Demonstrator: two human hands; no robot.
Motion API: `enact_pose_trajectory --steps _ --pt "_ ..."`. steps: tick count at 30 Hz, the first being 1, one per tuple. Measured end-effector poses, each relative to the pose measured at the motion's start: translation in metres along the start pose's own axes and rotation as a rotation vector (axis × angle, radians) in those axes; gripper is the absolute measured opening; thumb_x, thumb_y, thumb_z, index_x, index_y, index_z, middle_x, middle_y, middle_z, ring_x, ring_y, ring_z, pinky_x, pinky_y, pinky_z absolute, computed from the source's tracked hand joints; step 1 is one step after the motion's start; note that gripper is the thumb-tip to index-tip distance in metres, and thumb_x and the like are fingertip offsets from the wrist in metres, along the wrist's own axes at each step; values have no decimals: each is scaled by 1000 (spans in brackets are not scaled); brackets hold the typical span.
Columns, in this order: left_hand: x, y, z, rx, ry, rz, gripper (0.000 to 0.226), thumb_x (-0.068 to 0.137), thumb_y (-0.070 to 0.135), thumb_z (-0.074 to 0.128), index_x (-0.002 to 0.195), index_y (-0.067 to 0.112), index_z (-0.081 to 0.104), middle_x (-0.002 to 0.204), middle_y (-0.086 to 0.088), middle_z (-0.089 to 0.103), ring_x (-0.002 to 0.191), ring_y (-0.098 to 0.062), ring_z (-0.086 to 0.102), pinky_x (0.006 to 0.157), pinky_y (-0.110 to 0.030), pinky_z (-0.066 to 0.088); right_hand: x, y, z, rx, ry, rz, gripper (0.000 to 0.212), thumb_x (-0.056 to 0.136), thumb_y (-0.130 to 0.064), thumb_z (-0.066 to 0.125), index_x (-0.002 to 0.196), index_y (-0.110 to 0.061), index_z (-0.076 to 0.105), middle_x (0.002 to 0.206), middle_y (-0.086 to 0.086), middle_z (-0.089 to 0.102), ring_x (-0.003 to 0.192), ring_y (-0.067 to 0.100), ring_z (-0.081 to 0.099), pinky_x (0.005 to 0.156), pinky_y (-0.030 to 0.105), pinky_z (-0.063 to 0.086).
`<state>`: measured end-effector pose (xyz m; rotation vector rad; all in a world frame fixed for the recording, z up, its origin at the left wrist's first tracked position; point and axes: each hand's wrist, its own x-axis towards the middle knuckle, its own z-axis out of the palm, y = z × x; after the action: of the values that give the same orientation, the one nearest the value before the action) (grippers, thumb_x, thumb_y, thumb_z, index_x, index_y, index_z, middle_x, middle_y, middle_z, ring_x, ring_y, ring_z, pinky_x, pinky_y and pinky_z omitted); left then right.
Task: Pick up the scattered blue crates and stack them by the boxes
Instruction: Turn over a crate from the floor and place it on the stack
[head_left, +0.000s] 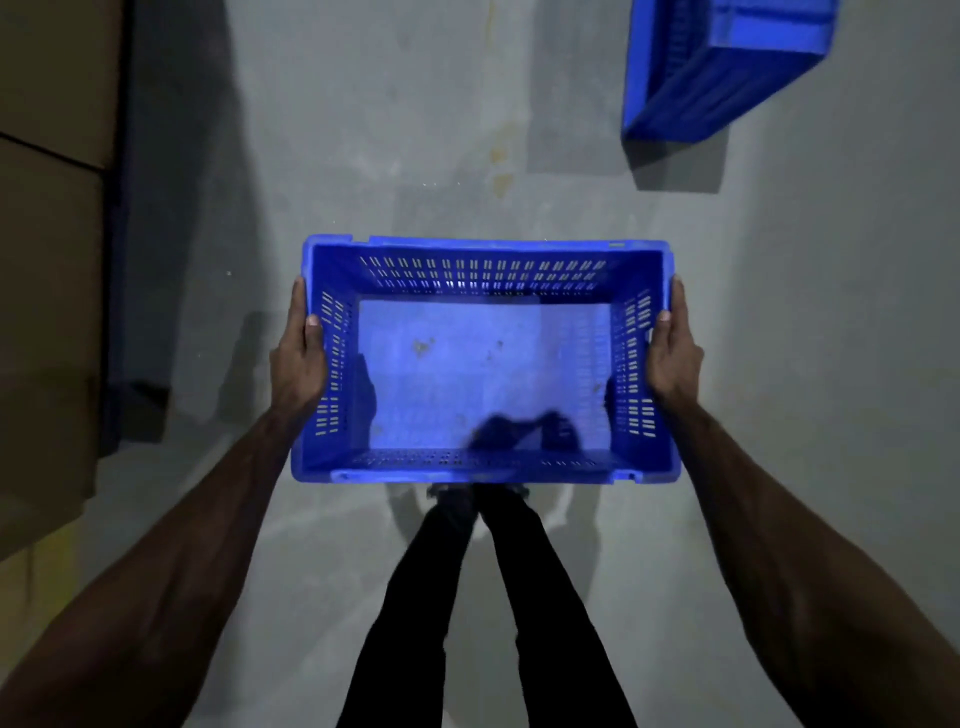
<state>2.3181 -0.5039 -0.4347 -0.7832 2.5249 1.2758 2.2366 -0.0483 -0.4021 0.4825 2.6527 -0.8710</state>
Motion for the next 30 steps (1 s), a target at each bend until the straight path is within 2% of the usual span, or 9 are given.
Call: enact_pose_trajectory --steps 3,7,12,17,20,22,24,27,30 --pt "-47 47 -46 15 -13 -3 55 105 60 27 158 54 13 148 -7 56 117 -35 65 95 -56 54 -45 -32 -60 -8 -40 15 49 111 -41 25 160 -39 21 154 -7 47 116 42 62 95 38 46" --pt "-107 113 -114 -2 -46 1 54 108 55 27 160 49 14 155 -9 49 129 -36 58 102 -56 50 -106 -75 -135 31 -44 18 49 110 -46 23 159 -43 19 158 -16 39 122 37 60 98 35 44" --pt "-166 192 -187 19 -25 44 52 112 38 28 163 35 17 162 23 29 137 8 38 106 -25 38 -168 -123 -210 92 -5 11 49 107 -55 21 156 -52 17 154 -9 47 118 37 63 101 42 47" --pt "-198 243 -240 -21 -21 61 53 112 36 30 163 32 19 133 65 23 116 40 31 99 -19 35 -213 -154 -270 143 49 5 49 108 -52 24 157 -49 19 156 -9 45 124 35 59 102 37 43" --pt "-209 268 -256 -22 -10 137 51 113 35 31 162 38 18 154 45 23 141 19 29 119 -33 32 -228 -166 -302 180 93 -21 48 109 -51 25 156 -50 19 158 -11 41 134 32 53 110 38 38" --pt "-207 282 -260 -30 -11 158 50 113 32 32 161 38 20 164 25 25 150 -1 29 124 -41 28 -235 -166 -319 191 115 -3 49 109 -50 25 157 -48 20 159 -10 40 135 32 51 110 36 36" --pt "-207 302 -260 -38 -16 192 50 113 32 33 161 39 20 165 20 26 150 -5 30 124 -43 29 -239 -160 -334 226 151 13 49 109 -48 27 157 -47 21 157 -6 43 133 31 54 108 34 38" --pt "-204 337 -249 -77 -37 233 50 112 36 34 159 46 21 163 21 31 148 -9 37 122 -43 32 -241 -138 -357 288 213 36 46 107 -54 27 151 -62 18 130 1 65 103 30 67 100 40 47" --pt "-202 370 -227 -106 -63 251 48 109 45 36 151 64 22 157 -14 45 138 -44 47 108 -63 42 -237 -109 -380 378 262 89 44 104 -55 29 143 -73 18 85 -7 63 65 16 59 81 44 52"
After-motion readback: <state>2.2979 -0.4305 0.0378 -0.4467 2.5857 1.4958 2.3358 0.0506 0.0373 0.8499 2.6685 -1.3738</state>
